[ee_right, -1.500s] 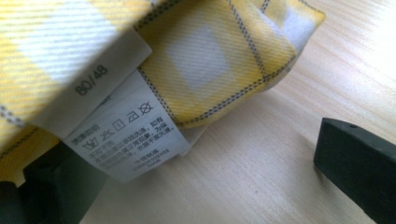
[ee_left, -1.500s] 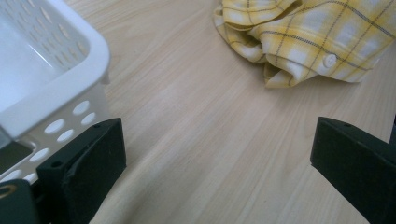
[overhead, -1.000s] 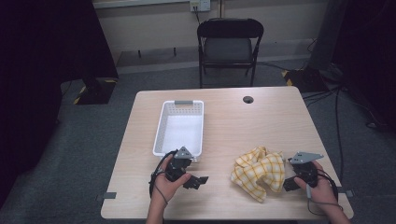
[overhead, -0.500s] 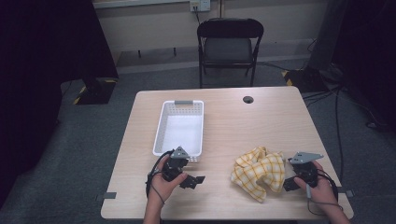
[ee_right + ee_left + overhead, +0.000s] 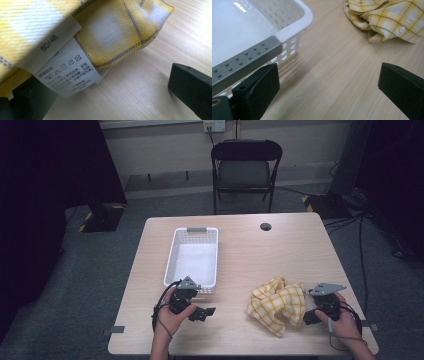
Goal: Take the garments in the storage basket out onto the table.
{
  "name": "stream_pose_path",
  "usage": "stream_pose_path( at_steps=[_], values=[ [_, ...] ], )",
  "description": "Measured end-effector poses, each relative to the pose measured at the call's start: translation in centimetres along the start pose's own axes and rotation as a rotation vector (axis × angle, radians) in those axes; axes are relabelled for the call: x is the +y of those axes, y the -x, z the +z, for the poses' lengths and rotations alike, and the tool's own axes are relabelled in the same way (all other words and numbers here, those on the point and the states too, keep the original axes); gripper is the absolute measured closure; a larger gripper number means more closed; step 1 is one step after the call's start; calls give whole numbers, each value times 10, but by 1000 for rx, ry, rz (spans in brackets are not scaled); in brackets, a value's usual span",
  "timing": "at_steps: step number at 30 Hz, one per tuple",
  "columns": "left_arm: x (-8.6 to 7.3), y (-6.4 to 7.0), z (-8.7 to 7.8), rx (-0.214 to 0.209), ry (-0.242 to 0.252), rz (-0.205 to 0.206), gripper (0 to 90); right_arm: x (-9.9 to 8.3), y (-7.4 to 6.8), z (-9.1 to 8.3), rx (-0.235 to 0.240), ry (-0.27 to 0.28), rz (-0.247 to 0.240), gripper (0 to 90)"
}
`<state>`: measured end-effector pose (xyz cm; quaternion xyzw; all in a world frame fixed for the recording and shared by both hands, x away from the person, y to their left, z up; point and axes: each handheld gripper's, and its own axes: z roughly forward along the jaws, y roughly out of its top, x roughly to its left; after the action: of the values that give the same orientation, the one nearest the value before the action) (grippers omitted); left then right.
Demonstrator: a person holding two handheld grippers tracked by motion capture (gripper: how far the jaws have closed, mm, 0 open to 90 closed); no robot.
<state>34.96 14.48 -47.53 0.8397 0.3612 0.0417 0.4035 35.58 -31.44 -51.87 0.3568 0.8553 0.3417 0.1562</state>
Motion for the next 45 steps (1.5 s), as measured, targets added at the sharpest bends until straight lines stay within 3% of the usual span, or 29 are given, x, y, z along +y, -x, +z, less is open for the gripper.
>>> stream_pose_path(
  at_steps=[45],
  values=[
    [-19,-24,-16,61,3,-72,36,0,0,0,0,0,0,0]
  ],
)
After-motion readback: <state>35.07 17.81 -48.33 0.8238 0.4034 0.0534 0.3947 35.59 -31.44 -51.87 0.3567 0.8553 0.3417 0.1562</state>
